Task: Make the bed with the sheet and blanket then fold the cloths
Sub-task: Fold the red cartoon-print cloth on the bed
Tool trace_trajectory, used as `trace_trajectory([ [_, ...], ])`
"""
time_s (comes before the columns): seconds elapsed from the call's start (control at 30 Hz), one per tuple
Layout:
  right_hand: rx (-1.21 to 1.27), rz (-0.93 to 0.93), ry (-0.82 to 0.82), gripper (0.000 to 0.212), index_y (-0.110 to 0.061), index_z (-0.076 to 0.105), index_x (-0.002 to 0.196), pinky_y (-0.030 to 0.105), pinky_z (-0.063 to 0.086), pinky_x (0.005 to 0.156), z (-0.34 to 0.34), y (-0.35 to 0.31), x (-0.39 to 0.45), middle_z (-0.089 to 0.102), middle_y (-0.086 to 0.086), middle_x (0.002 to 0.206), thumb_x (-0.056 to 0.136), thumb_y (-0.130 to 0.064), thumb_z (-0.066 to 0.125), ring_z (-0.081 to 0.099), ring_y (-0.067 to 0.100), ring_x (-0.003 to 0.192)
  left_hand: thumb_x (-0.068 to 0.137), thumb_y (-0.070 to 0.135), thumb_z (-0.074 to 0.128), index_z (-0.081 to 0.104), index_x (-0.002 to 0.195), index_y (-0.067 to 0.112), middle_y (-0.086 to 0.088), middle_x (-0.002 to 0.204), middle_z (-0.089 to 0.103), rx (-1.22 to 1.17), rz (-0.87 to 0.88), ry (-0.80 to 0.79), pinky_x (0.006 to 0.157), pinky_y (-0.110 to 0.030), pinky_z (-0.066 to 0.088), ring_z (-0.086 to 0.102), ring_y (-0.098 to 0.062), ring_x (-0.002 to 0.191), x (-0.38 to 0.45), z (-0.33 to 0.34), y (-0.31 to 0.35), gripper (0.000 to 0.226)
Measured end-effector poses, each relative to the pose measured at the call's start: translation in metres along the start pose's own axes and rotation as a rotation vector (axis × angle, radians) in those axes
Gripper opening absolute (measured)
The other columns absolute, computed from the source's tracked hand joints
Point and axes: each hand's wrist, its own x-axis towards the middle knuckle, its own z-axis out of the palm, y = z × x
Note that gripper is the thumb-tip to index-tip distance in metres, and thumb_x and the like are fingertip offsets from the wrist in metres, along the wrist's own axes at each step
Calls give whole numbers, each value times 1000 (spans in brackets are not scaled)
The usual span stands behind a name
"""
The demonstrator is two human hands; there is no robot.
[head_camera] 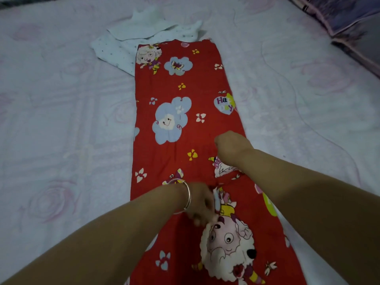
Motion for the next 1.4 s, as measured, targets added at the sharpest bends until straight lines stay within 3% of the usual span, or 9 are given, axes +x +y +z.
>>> trace_trajectory([
  [0.1,-44,-8,-21,30,-1,60,115,38,47,92,6,1,6,59,20,122,89,-4,45,53,36,115,67,40,76,45,124,16,-6,124,49,-152,58,447,91,-37,44,48,-21,110,5,-6,1,69],
  [0.2,-80,-12,-43,31,-2,58,117,38,46,93,6,-2,13,57,19,123,89,-4,45,52,34,115,80,24,66,51,119,3,-17,118,60,-88,90,265,87,-33,45,56,-31,112,10,-5,-4,46],
  [0.37,-70,13,51,36,-5,54,125,40,41,97,-2,-6,35,50,15,128,91,-9,43,44,32,120,83,21,67,51,130,11,-9,128,59,-151,122,278,93,-26,44,56,-25,117,26,-42,-29,50],
  [0.57,-17,-16,30,51,-14,27,149,44,22,118,-2,-12,101,16,13,159,100,-25,36,15,32,146,83,25,60,56,120,13,-14,127,52,-334,-278,876,95,-41,46,51,-33,114,66,-101,-111,39],
  [0.83,28,-50,11,55,-25,8,153,52,4,120,-25,-38,199,-5,4,162,102,-34,26,-9,32,149,91,28,53,22,148,14,-16,154,22,-532,-463,969,115,-48,26,25,-35,140,112,-183,-196,66],
  [1.13,-16,100,-223,68,-35,1,152,68,12,111,-27,-56,263,-10,1,162,99,-33,43,-9,45,145,89,29,59,27,143,-2,-23,143,42,-1000,-565,1078,110,-44,36,43,-38,131,152,-251,-253,70],
  [1.23,-22,119,-251,68,-35,0,152,70,11,110,-27,-57,272,-11,2,161,99,-35,43,-10,47,144,83,22,68,46,131,-1,-16,134,54,-1274,-481,1112,98,-30,46,56,-30,117,148,-268,-256,58],
  [1.33,-15,114,-238,66,-35,0,152,72,10,109,-24,-56,274,-12,2,161,100,-32,40,-11,49,143,80,1,66,62,96,13,-2,96,67,-1296,-316,1125,55,-11,47,55,-23,82,138,-277,-243,20],
  [1.4,-20,97,-226,65,-34,0,152,72,8,109,-19,-55,271,-13,1,161,100,-31,39,-12,49,143,72,-16,62,64,105,5,-1,84,65,-1257,-139,1153,50,-12,45,55,-19,83,134,-274,-228,39],
])
